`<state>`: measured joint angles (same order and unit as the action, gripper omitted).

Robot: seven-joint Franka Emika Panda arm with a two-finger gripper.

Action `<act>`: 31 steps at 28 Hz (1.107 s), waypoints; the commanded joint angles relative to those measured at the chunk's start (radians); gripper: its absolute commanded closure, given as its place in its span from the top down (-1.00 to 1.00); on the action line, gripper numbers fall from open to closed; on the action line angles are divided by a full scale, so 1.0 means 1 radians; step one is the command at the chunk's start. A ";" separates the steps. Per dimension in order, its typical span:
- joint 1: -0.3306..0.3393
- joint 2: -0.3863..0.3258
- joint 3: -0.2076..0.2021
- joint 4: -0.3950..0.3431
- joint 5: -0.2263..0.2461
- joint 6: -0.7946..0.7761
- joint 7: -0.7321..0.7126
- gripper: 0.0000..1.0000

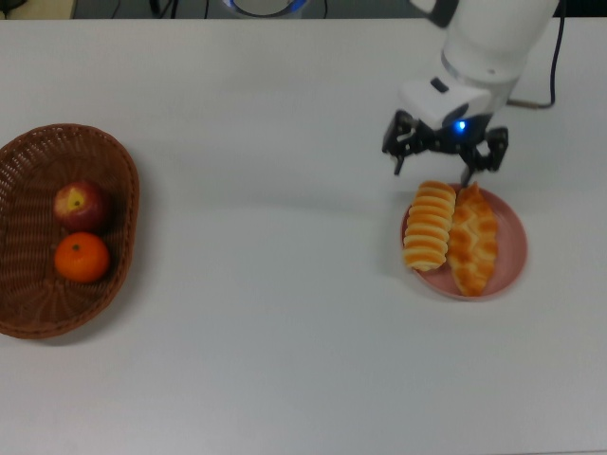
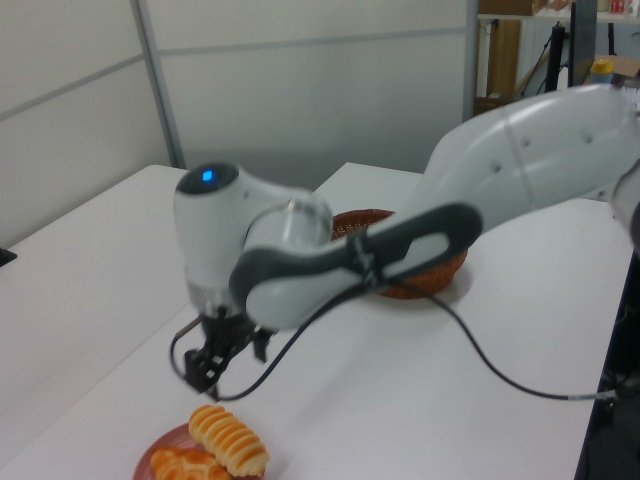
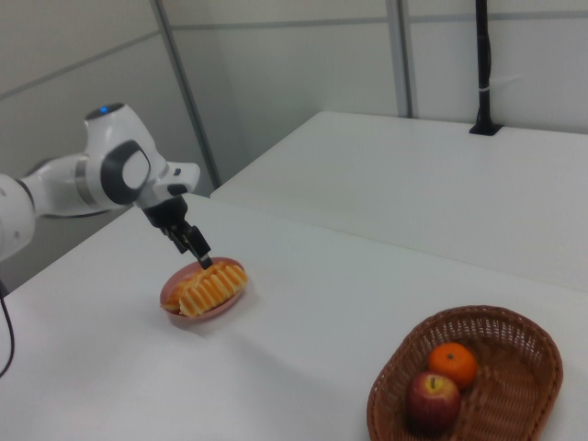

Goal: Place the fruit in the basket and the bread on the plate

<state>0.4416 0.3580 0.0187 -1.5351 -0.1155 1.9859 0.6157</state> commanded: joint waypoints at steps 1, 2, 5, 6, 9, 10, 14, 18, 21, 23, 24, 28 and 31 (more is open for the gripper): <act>-0.079 -0.131 -0.011 -0.077 0.103 -0.100 -0.212 1.00; -0.125 -0.160 -0.011 -0.077 0.141 -0.151 -0.296 1.00; -0.182 -0.194 -0.011 -0.073 0.180 -0.231 -0.372 1.00; -0.196 -0.204 -0.013 -0.073 0.181 -0.252 -0.386 1.00; -0.239 -0.243 -0.014 -0.079 0.172 -0.318 -0.428 1.00; -0.253 -0.249 -0.014 -0.079 0.171 -0.334 -0.450 1.00; -0.290 -0.289 -0.013 -0.079 0.160 -0.380 -0.511 1.00; -0.290 -0.330 -0.013 -0.105 0.111 -0.406 -0.515 1.00; -0.290 -0.359 -0.013 -0.132 0.108 -0.406 -0.516 1.00; -0.293 -0.396 -0.016 -0.161 0.103 -0.406 -0.521 1.00; -0.296 -0.404 -0.020 -0.166 0.103 -0.406 -0.527 1.00; -0.326 -0.428 -0.026 -0.171 0.103 -0.409 -0.556 1.00; -0.359 -0.439 -0.026 -0.172 0.108 -0.409 -0.579 1.00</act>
